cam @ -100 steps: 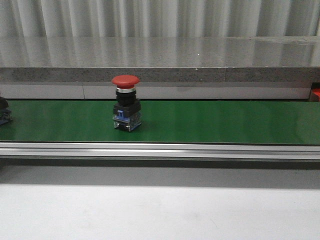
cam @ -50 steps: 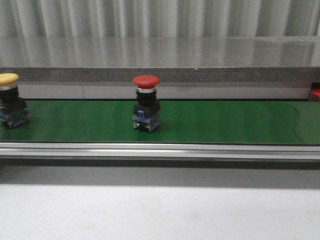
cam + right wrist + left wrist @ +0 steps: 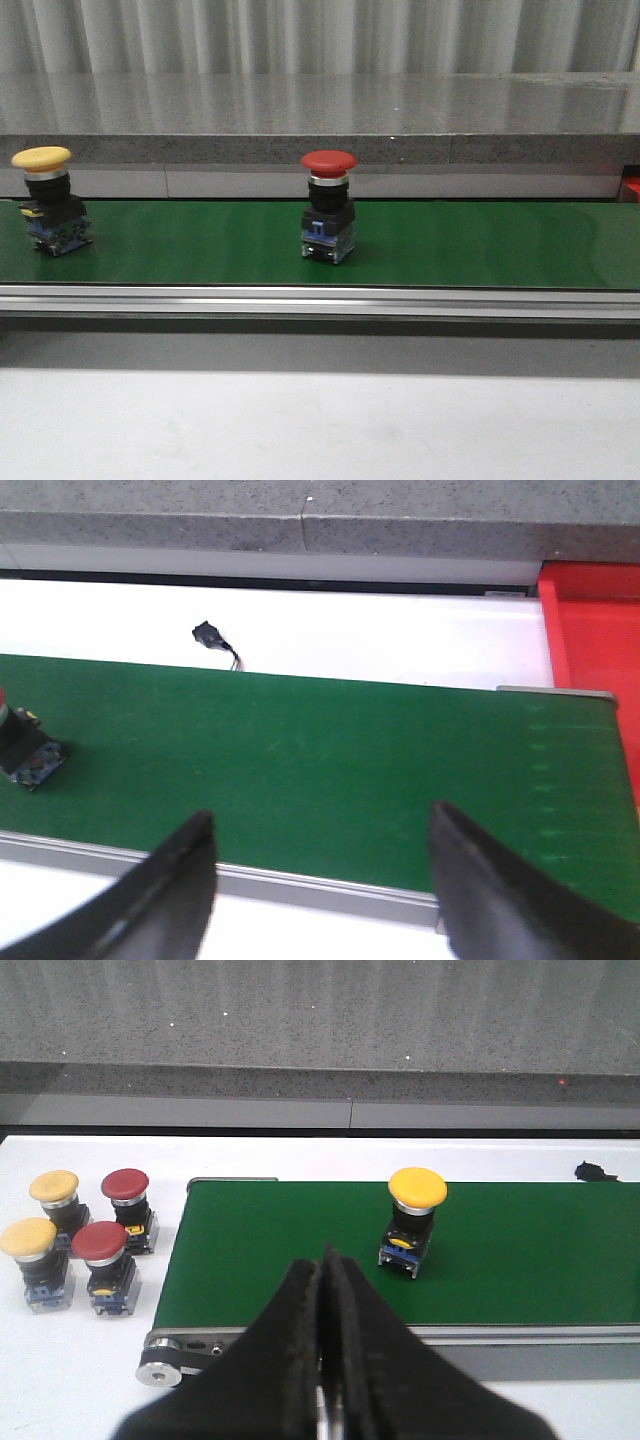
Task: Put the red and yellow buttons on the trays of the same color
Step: 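Lower the right gripper onto the red button on the belt and grasp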
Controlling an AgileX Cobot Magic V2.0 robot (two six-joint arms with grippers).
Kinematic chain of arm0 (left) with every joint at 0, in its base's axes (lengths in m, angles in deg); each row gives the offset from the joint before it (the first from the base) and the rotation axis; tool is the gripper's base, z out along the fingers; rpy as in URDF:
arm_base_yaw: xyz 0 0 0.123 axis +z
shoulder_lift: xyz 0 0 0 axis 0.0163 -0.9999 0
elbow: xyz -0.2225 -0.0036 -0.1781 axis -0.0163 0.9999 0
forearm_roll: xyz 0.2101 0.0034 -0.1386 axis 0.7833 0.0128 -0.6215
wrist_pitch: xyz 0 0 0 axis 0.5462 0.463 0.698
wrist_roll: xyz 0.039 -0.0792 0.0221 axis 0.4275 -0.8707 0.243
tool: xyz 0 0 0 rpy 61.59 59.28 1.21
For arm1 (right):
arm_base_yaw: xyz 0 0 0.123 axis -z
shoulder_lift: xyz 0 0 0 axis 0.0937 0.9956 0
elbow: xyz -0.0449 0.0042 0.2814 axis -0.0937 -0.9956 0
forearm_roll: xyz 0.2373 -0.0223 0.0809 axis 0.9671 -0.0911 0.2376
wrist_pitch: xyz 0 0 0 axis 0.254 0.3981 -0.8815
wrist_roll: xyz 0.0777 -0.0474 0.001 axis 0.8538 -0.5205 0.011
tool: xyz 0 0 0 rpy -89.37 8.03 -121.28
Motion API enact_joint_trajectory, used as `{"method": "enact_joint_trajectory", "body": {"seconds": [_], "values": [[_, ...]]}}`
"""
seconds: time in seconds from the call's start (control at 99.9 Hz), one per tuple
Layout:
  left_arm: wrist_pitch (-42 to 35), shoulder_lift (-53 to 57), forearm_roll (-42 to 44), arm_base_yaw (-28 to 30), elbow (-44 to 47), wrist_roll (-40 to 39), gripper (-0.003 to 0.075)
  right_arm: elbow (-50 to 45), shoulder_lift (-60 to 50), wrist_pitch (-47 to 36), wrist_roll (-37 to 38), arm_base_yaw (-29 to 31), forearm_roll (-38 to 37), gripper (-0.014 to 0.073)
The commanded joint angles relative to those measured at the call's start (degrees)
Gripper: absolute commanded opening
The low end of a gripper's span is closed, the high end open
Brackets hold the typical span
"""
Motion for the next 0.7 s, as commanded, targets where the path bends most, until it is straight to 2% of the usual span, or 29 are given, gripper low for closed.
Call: {"method": "enact_joint_trajectory", "body": {"seconds": [0.0,0.17,0.36,0.691], "values": [[-4.8,-0.5,-0.4,-0.3,-1.4,-0.3,-0.002,1.6,0.0,-3.0,-0.7,-0.5,2.8,0.0645],[-4.8,-0.5,-0.4,-0.3,-1.4,-0.3,-0.002,2.3,3.6,-3.2,-3.7,-4.5,2.8,0.0647],[-4.8,-0.5,-0.4,-0.3,-1.4,-0.3,-0.002,4.4,12.0,-3.8,-3.8,-12.6,2.8,0.0647],[-4.9,-0.5,-0.4,-0.3,-1.4,-0.3,-0.002,9.4,30.6,-11.5,-5.2,-25.9,2.8,0.0647]]}}
